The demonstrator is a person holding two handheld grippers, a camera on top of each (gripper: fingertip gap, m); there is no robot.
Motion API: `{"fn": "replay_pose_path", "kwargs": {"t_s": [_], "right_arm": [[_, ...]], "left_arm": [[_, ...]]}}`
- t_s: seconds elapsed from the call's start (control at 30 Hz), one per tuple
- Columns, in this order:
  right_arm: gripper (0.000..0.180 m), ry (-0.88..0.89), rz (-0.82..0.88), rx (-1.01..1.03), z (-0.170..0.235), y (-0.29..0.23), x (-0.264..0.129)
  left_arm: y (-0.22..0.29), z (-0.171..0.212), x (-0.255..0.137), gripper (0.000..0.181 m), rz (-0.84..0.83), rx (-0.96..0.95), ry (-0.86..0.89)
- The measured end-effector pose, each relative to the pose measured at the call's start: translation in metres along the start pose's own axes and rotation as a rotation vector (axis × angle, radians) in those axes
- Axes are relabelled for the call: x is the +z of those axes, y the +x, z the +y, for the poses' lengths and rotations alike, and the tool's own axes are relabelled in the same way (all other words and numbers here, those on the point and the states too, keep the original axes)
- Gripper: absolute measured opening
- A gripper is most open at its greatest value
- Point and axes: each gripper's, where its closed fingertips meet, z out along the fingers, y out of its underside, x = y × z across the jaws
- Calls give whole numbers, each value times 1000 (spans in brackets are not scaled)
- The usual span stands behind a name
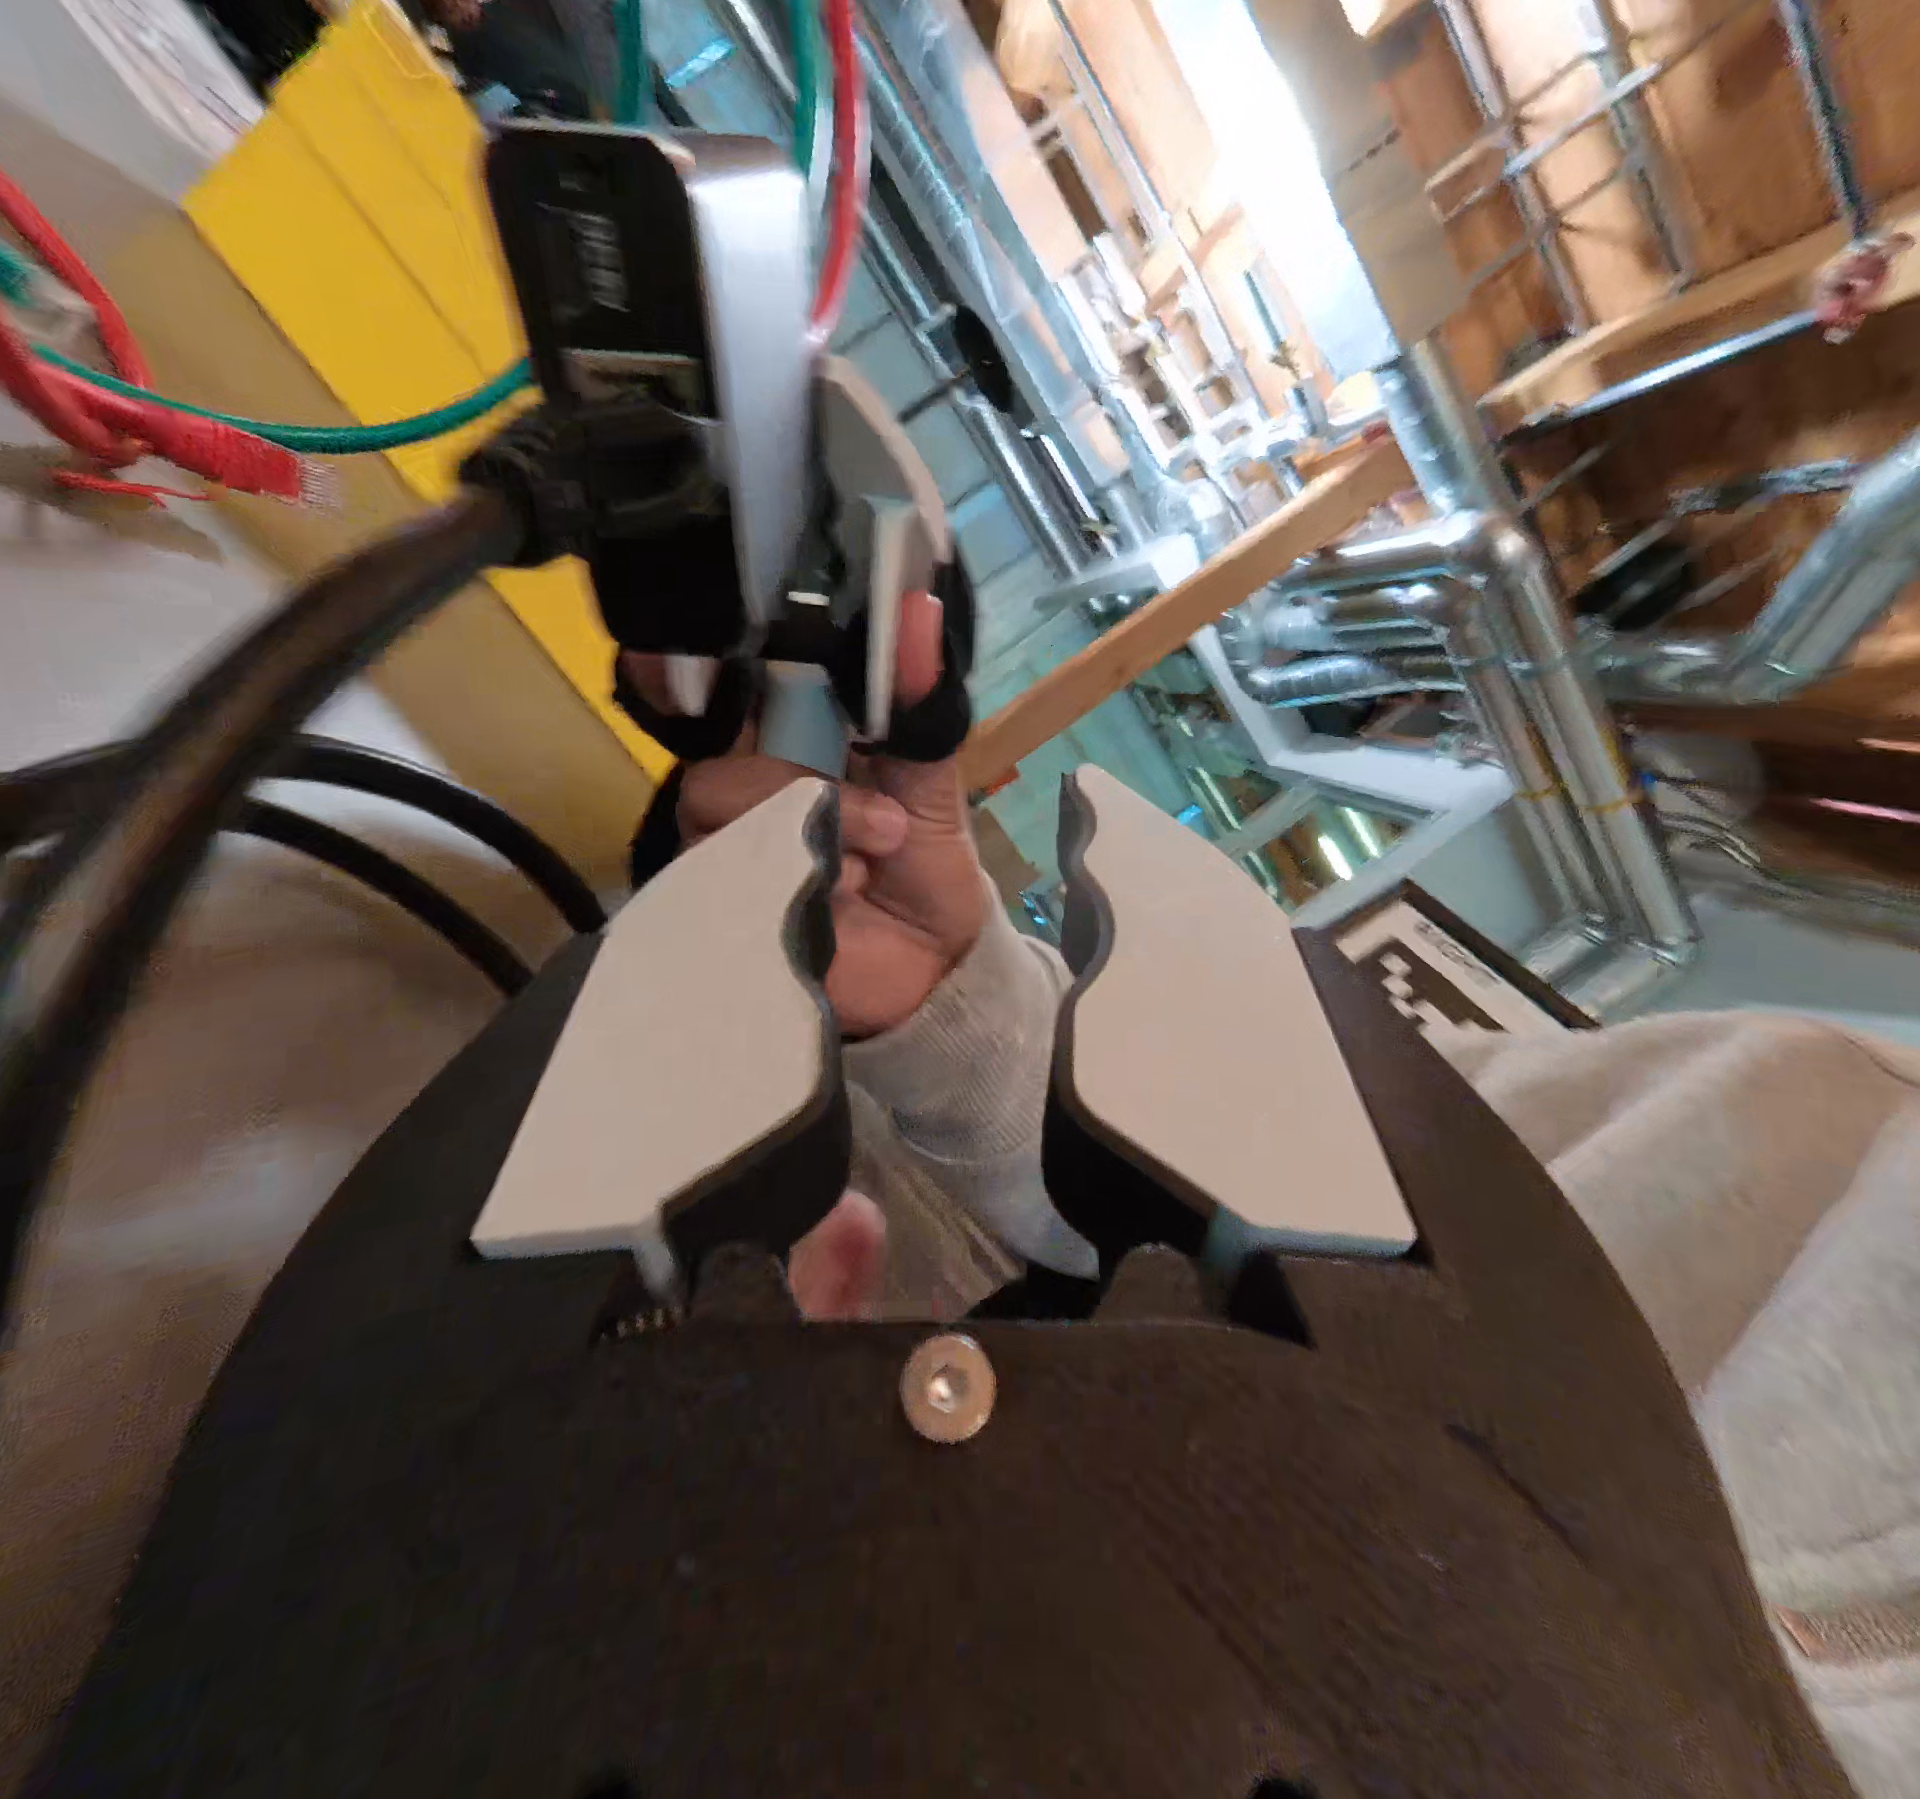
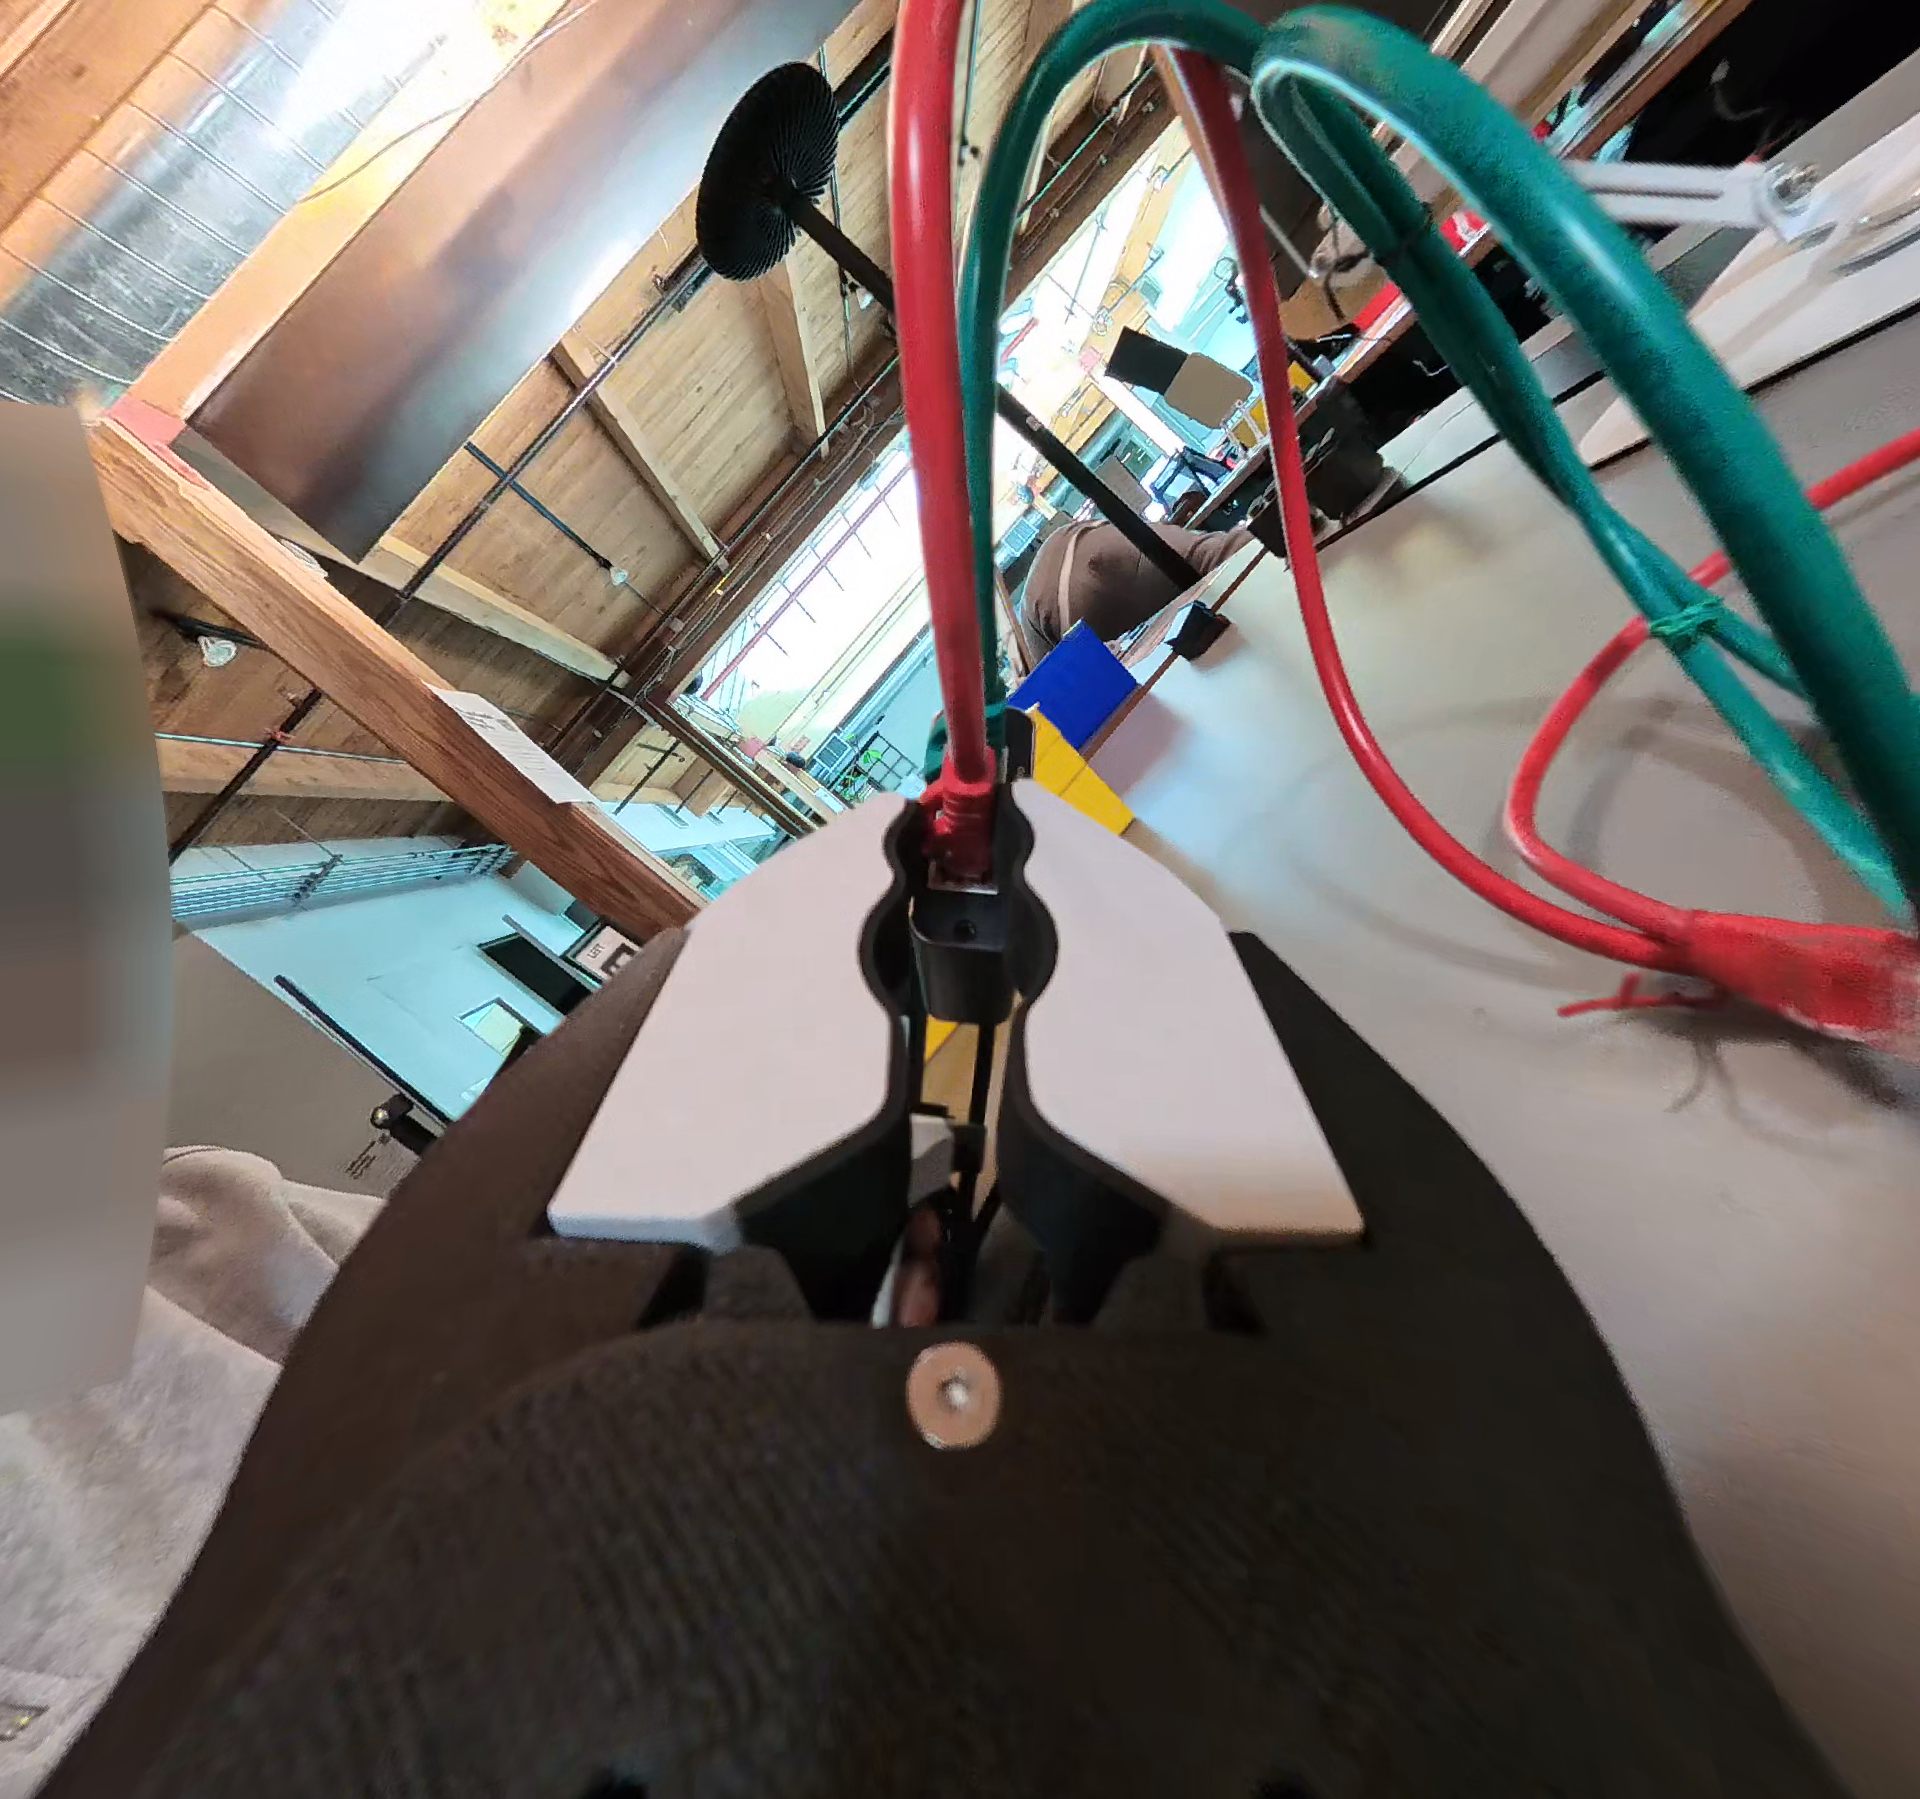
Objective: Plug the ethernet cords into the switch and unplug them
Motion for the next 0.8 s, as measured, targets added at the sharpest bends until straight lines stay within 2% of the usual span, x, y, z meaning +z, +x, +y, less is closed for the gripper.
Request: {"fn": "replay_pose_path", "kwargs": {"t_s": [0.07, 0.1, 0.33, 0.43, 0.53, 0.63, 0.73, 0.8], "right_arm": [[12, 0, -32, 5, 4, -8, 4], [12, -2, -45, 6, 6, -12, 6], [12, -26, -76, 30, 30, -24, 19], [13, -51, -73, 26, 44, -27, 26], [12, -45, -80, 37, 49, -29, 29], [13, -79, -66, 4, 55, -29, 31], [13, -72, -55, -7, 55, -27, 30], [12, -63, -64, 7, 56, -27, 30]], "left_arm": [[-11, -5, 0, 67, -91, 25, 23], [-12, -11, -2, 72, -112, 41, 49], [2, -72, -36, 67, -104, 165, 253], [1, -77, -34, 74, -160, 290, 179], [5, -84, -40, 46, -136, 325, 175], [-3, -85, -45, 32, -116, 254, 157], [-2, -81, -42, 34, -25, 134, 165], [-2, -66, -31, 43, -5, 111, 97]]}}
